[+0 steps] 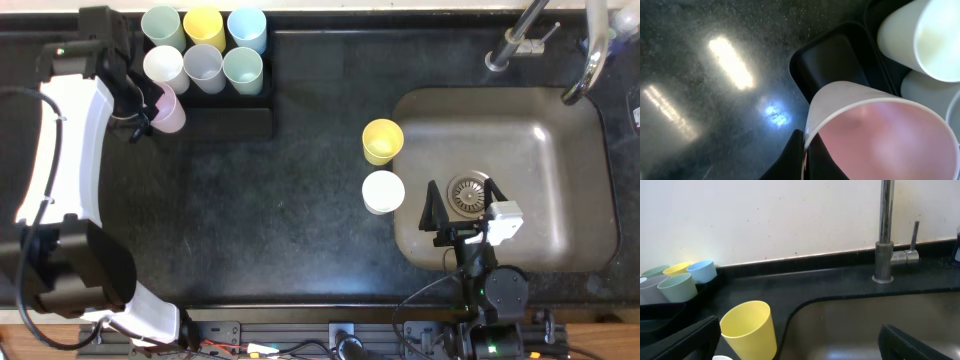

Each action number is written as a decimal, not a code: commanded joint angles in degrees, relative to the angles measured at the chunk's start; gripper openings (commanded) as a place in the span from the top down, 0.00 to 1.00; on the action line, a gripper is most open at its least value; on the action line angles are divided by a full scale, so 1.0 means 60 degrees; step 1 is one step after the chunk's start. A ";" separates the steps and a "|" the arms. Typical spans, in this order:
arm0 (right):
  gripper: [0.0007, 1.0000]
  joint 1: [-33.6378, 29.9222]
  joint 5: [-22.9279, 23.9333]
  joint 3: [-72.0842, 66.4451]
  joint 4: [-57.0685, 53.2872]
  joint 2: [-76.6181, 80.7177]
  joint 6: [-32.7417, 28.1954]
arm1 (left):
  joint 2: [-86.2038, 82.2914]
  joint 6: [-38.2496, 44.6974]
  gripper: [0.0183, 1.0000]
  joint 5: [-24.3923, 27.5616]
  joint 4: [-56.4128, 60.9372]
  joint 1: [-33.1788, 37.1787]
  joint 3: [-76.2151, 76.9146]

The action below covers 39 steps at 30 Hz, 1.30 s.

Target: Store Cups

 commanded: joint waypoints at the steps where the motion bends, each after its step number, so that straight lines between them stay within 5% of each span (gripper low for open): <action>1: 0.00 -0.0066 -0.0036 -0.0127 0.0047 -0.0076 0.0044 | -0.0288 0.0000 0.98 0.0164 0.0557 0.0259 -0.0652; 39: 0.00 -0.0066 -0.0036 -0.0127 0.0047 -0.0076 0.0044 | 0.1279 0.0004 0.98 -0.0051 0.1832 0.0259 -0.0732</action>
